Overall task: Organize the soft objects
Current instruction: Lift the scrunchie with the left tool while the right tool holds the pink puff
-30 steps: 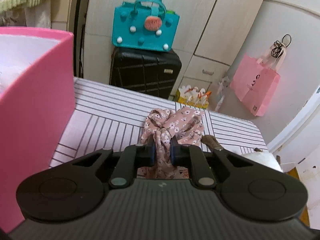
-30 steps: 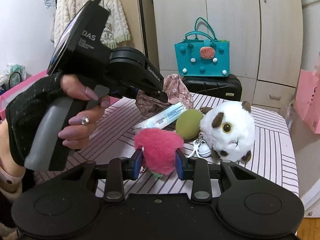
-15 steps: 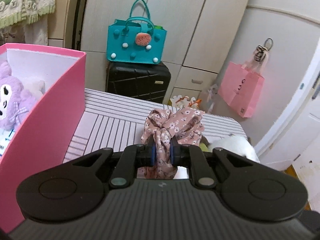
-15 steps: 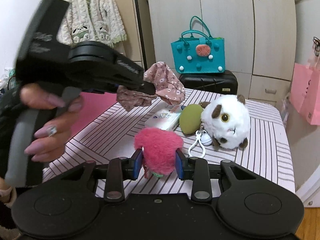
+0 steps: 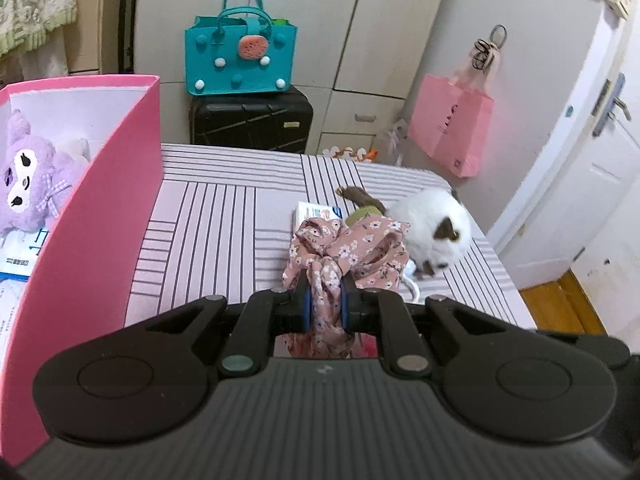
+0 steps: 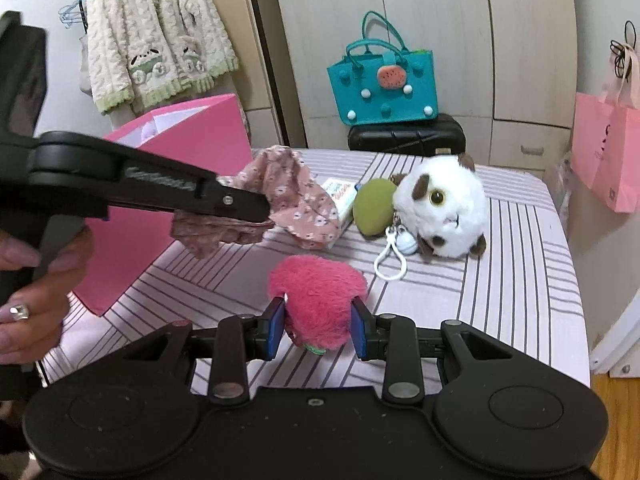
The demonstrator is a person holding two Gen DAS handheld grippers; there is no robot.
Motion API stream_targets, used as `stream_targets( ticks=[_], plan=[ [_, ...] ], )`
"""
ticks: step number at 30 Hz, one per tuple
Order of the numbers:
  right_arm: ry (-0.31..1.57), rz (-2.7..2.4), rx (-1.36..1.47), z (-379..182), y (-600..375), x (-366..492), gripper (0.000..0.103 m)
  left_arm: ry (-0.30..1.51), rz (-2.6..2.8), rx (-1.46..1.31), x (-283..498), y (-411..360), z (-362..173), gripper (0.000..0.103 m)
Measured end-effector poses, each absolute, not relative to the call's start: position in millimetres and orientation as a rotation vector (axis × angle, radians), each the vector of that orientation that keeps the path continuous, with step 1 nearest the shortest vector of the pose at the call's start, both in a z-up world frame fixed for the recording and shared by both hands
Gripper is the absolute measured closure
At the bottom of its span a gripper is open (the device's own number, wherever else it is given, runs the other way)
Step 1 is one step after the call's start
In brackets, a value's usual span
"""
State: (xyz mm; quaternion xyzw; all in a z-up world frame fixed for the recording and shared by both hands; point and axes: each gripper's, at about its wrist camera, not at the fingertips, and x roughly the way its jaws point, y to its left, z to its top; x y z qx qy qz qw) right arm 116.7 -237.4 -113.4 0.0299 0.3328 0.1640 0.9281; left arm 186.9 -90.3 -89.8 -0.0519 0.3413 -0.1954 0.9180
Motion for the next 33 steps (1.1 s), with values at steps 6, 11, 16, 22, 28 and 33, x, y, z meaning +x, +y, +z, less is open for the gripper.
stream_targets(
  ticks=[6, 11, 16, 22, 28, 33],
  plan=[
    [0.723, 0.344, 0.073, -112.6, -238.0, 111.1, 0.065, 0.756, -0.461, -0.031, 173.4, -84.5, -87.1, 0.091],
    [0.74, 0.37, 0.084, -108.6, -238.6, 103.3, 0.065, 0.76, -0.483, 0.028, 161.3, -78.8, -80.4, 0.091],
    [0.761, 0.391, 0.086, -104.7, -238.2, 94.8, 0.065, 0.795, -0.509, 0.075, 153.0, -73.7, -77.3, 0.091],
    [0.757, 0.404, 0.066, -93.4, -235.4, 85.0, 0.065, 0.8, -0.5, 0.106, 142.3, -66.3, -73.5, 0.091],
    [0.763, 0.427, 0.038, -81.0, -230.1, 76.3, 0.065, 0.829, -0.536, 0.14, 135.4, -62.3, -66.1, 0.091],
    [0.777, 0.455, 0.017, -69.8, -226.4, 67.8, 0.065, 0.862, -0.59, 0.173, 127.9, -61.6, -53.5, 0.091]
  ],
)
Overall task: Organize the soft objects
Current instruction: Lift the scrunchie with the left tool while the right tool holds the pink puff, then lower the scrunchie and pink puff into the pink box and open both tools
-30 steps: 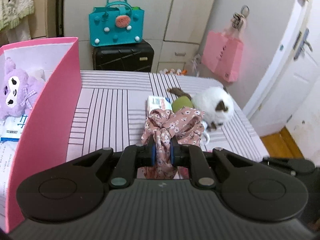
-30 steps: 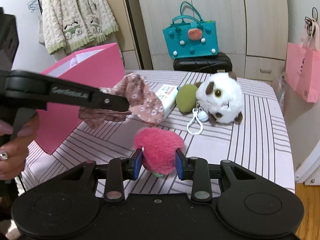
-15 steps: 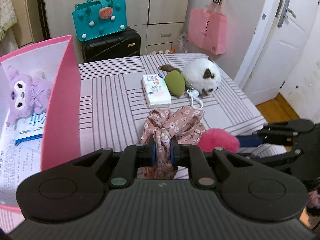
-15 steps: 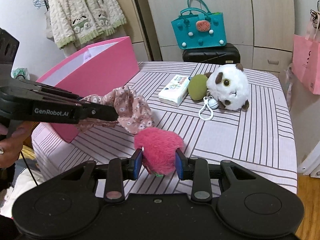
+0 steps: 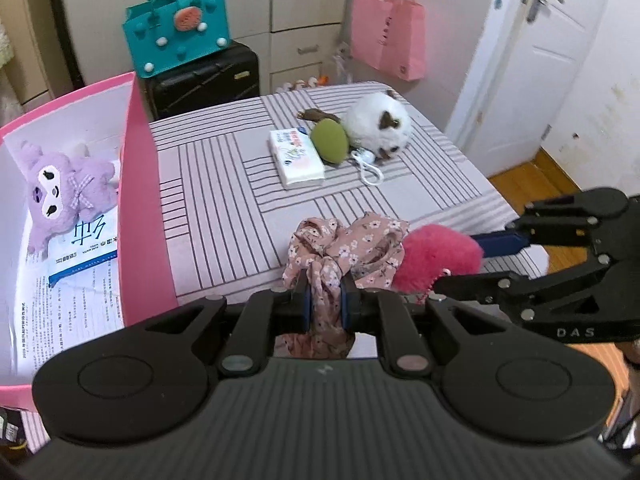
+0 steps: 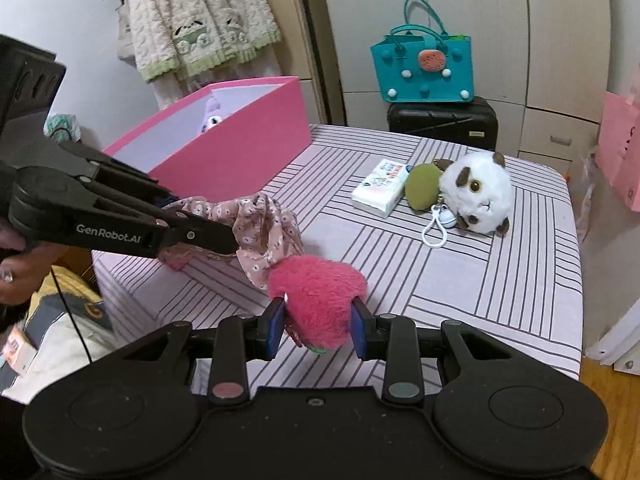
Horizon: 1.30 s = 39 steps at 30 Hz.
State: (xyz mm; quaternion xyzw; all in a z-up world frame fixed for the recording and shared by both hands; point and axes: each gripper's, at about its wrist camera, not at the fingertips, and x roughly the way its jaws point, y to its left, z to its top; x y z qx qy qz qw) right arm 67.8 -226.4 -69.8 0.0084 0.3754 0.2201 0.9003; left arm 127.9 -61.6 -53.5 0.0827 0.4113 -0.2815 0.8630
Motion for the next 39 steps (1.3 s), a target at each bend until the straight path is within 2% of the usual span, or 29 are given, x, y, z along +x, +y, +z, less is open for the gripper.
stream_targets(
  ticks=[14, 24, 29, 39],
  plan=[
    [0.801, 0.558, -0.033, -39.5, -203.6, 46.8, 0.065, 0.939, -0.617, 0.252, 106.7, -32.9, -35.5, 0.091],
    [0.817, 0.671, -0.043, -21.0, -182.0, 40.0, 0.065, 1.032, -0.655, 0.171, 91.9, 8.0, -22.0, 0.091],
    [0.785, 0.724, -0.025, -13.1, -169.0, 39.7, 0.064, 1.003, -0.64, 0.162, 78.2, 28.7, -5.8, 0.091],
    [0.724, 0.763, -0.058, 13.6, -140.9, 53.5, 0.064, 0.81, -0.542, 0.117, 73.7, 84.0, 32.6, 0.091]
  ],
)
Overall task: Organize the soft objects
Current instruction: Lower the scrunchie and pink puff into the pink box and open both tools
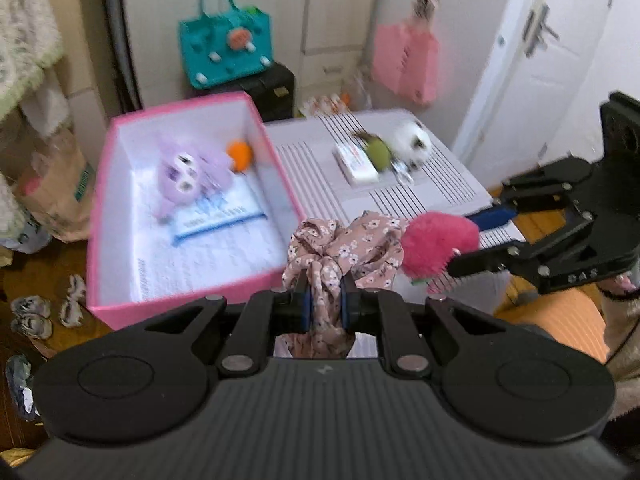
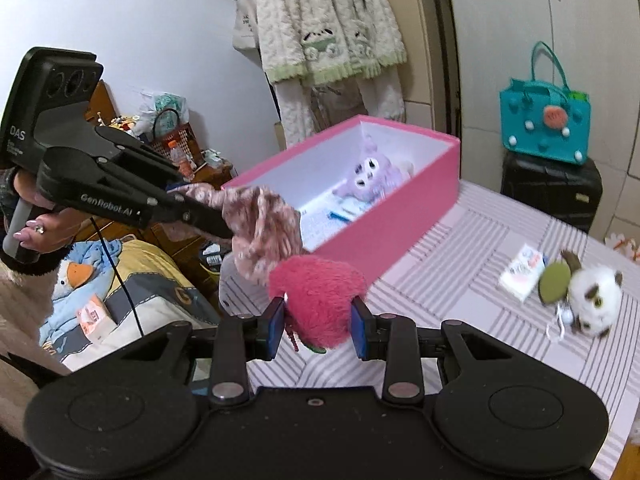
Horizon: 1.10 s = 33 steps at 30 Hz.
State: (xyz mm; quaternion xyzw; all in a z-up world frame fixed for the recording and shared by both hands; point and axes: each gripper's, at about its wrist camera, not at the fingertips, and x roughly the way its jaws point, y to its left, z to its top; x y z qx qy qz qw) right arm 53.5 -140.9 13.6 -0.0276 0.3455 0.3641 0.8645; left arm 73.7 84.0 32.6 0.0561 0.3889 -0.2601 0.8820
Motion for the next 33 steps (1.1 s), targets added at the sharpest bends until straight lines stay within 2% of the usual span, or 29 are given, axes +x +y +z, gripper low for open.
stream_targets(
  ticks=[6, 14, 21, 27, 30, 33],
  plan=[
    [0.688, 0.759, -0.079, 25.1, -122.3, 71.8, 0.064, 0.705, -0.444, 0.123, 92.5, 107.7, 39.0, 0.09],
    [0.645, 0.754, -0.131, 27.7, -84.1, 117.7, 0.064, 0.688, -0.377, 0.181, 143.4, 115.8, 19.9, 0.09],
    [0.625, 0.711, -0.218, 19.8, -48.9, 164.3, 0.064, 0.728, -0.332, 0.283, 186.4, 109.8, -7.7, 0.088],
    [0.714, 0.733, -0.304, -3.6, -23.4, 189.2, 0.064, 0.803, -0.294, 0.358, 212.2, 110.1, -31.2, 0.088],
    [0.692, 0.728, -0.457, -14.1, -10.6, 185.8, 0.064, 0.83, -0.295, 0.389, 216.6, 109.9, -39.3, 0.087],
    [0.745, 0.759, -0.457, -16.1, -8.2, 192.5, 0.064, 0.842, -0.302, 0.392, 217.6, 111.7, -43.9, 0.086]
  ],
)
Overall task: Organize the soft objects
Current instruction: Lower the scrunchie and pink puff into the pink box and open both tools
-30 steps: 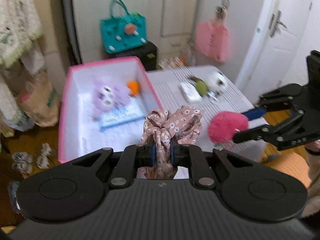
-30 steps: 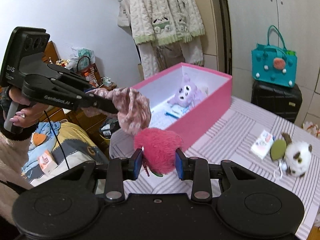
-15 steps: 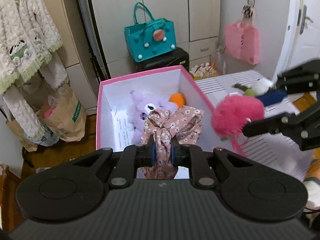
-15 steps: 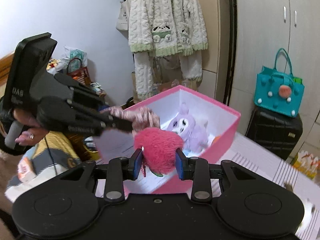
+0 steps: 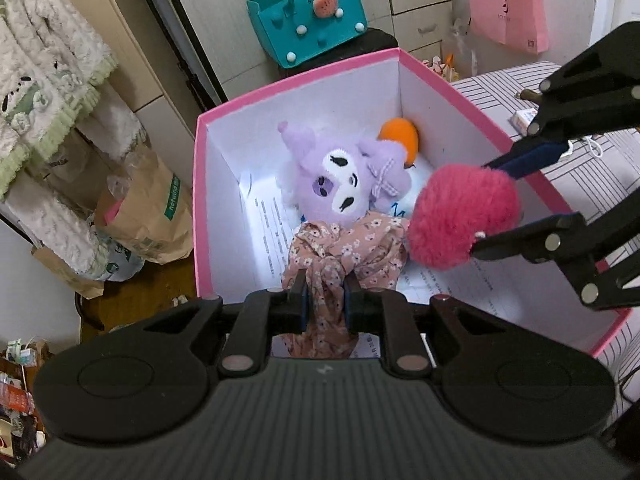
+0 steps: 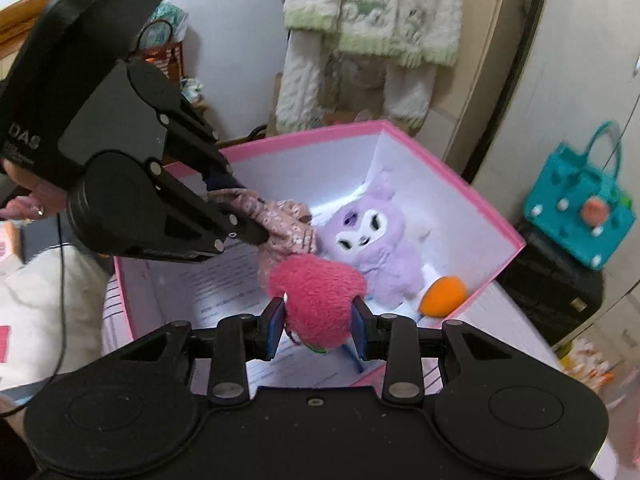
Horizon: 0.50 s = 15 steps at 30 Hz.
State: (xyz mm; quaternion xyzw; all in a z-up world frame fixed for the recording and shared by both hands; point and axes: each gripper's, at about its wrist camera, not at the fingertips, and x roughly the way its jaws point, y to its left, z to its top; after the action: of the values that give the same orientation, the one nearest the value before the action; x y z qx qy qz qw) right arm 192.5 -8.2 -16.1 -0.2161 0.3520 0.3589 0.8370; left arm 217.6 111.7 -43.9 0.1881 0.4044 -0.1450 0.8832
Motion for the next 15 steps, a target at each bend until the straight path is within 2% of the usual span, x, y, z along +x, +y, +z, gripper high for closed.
stream_targets(
  ticks=[11, 15],
  plan=[
    [0.847, 0.78, -0.534, -28.3, 7.9, 211.1, 0.063, 0.83, -0.271, 0.314, 222.1, 117.6, -47.5, 0.082],
    [0.859, 0.787, -0.527, -30.4, 9.6, 212.2, 0.061, 0.801, -0.3, 0.301, 212.9, 114.2, -42.8, 0.077]
  ],
)
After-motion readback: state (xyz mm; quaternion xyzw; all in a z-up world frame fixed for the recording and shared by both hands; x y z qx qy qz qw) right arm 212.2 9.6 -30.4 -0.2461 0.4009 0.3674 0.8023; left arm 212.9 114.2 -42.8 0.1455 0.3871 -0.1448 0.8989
